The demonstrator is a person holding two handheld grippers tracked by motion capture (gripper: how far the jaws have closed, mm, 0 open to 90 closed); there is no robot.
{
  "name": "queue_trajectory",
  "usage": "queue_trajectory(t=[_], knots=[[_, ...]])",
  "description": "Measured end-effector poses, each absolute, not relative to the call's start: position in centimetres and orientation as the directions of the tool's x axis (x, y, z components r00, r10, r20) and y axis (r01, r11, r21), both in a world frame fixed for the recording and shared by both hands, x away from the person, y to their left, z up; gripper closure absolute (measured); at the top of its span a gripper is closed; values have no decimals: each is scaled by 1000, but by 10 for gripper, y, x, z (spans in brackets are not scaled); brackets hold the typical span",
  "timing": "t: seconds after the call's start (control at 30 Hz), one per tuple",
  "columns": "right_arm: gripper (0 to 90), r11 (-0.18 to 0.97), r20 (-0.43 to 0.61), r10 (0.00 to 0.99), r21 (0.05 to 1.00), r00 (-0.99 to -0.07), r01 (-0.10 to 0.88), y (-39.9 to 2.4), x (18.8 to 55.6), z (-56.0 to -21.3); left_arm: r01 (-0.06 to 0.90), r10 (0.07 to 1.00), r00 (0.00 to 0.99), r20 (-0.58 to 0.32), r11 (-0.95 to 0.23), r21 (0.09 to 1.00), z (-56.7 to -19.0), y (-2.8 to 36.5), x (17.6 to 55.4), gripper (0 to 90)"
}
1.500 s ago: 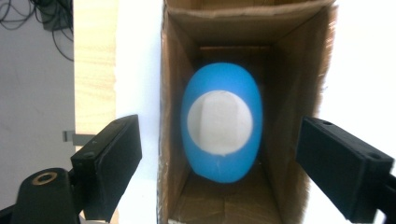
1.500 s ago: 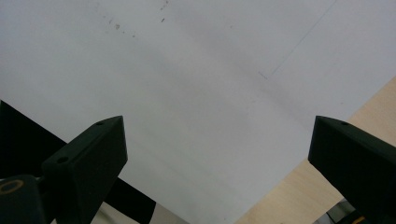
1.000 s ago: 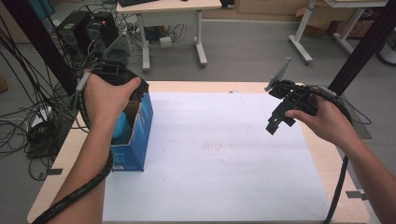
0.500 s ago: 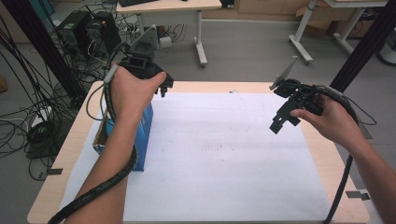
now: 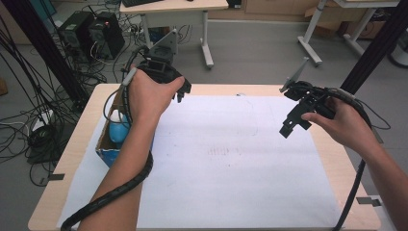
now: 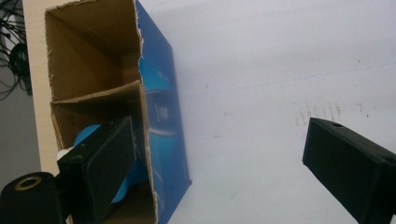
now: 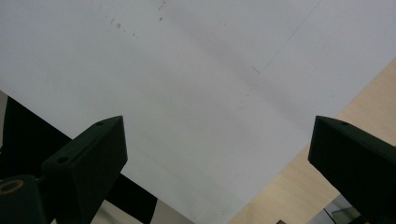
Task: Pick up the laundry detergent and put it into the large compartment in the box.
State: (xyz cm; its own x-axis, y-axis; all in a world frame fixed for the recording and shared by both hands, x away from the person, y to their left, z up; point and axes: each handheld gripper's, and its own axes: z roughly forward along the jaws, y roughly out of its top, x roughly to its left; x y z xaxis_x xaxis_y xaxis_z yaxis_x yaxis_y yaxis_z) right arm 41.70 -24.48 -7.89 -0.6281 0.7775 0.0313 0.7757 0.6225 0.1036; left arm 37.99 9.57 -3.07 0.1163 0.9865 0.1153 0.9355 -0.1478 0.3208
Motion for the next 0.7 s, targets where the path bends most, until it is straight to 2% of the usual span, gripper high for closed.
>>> queue_trajectory(t=[0.7], knots=[[46,620,32,779,109,-626,777,-247,415,-77,937,987,124,103,-151,315,-32,96,381,97]])
